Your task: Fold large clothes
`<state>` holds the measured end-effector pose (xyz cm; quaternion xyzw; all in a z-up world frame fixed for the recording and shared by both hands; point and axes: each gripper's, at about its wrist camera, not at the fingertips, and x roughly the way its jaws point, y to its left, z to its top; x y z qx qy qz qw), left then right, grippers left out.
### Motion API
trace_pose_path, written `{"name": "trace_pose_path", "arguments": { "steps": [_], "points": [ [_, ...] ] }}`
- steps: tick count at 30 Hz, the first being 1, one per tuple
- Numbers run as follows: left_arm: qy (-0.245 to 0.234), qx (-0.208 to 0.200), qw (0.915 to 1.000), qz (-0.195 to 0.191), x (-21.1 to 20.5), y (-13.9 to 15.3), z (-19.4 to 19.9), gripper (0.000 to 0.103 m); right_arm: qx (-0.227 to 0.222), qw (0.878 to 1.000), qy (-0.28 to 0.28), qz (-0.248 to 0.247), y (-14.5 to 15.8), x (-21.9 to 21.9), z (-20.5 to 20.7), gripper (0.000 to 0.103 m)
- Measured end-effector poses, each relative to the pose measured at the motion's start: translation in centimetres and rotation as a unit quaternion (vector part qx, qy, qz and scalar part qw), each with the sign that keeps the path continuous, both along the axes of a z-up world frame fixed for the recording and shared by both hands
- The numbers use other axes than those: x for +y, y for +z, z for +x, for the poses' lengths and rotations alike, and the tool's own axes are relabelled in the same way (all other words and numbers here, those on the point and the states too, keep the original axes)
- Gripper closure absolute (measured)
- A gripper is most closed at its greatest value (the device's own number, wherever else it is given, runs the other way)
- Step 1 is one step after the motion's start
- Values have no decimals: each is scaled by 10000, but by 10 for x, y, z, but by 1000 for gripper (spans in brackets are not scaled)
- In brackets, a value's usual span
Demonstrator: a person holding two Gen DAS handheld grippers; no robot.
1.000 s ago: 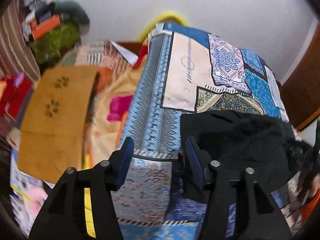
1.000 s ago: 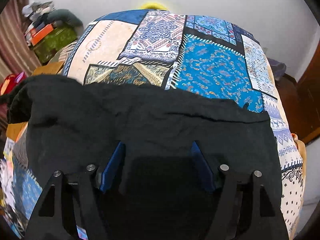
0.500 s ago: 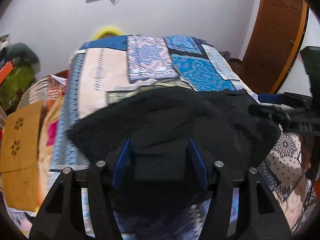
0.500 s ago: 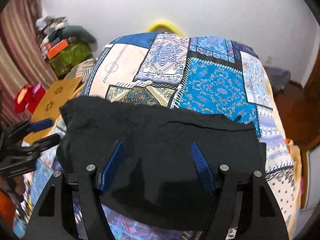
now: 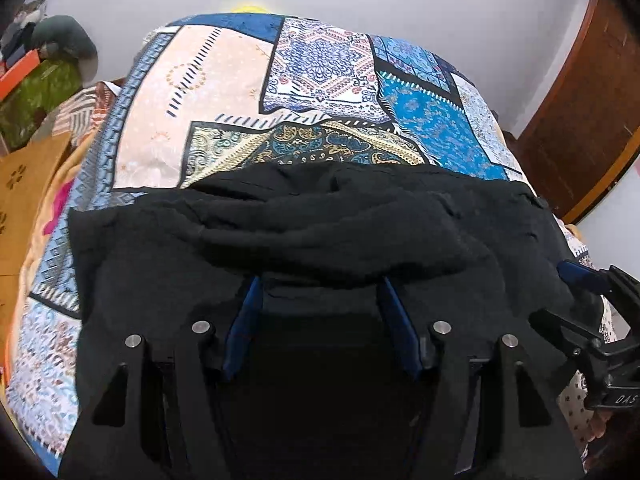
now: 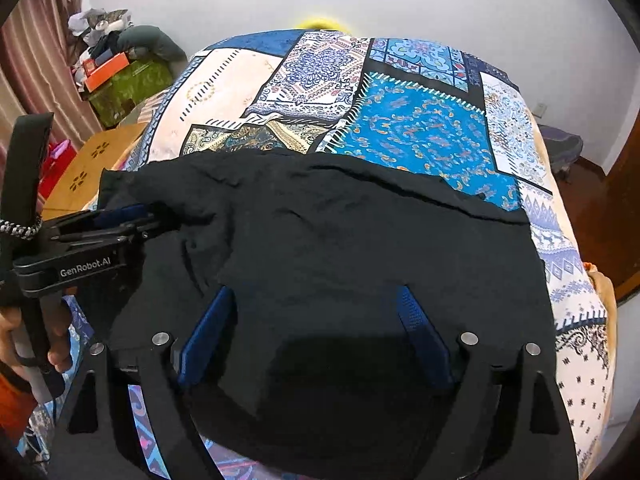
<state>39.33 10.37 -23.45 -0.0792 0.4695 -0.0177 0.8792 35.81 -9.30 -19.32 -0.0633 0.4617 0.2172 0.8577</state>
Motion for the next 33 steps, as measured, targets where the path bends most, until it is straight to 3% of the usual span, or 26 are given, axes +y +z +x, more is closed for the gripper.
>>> {"name": "trace_pose_path", "arguments": {
  "steps": [6,11,17,21,25,29,33],
  "points": [
    [219,-158,9994,230,2,25,-30,42,254,9993,-182,202,12,-19,-11,20],
    [354,-421,9979,350,13,54,-66,42,50,9994,-225,271,32,-27,-25,20],
    [1001,-724,9919,-304,56,77,-107,26,-386,9987,-163,280,61,-23,-43,20],
    [1359,-626,9842,-951,87,66,-123,26,-595,9978,-83,267,69,-16,-50,20],
    [1762,-177,9618,-2089,116,22,-131,26,-558,9983,8,150,61,-5,-48,20],
    [1956,198,9364,-2907,126,-22,-133,26,-423,9991,80,-53,43,6,-42,20],
    [2040,299,9067,-3680,129,-52,-123,26,-184,9994,93,-277,20,11,-31,20]
  ]
}}
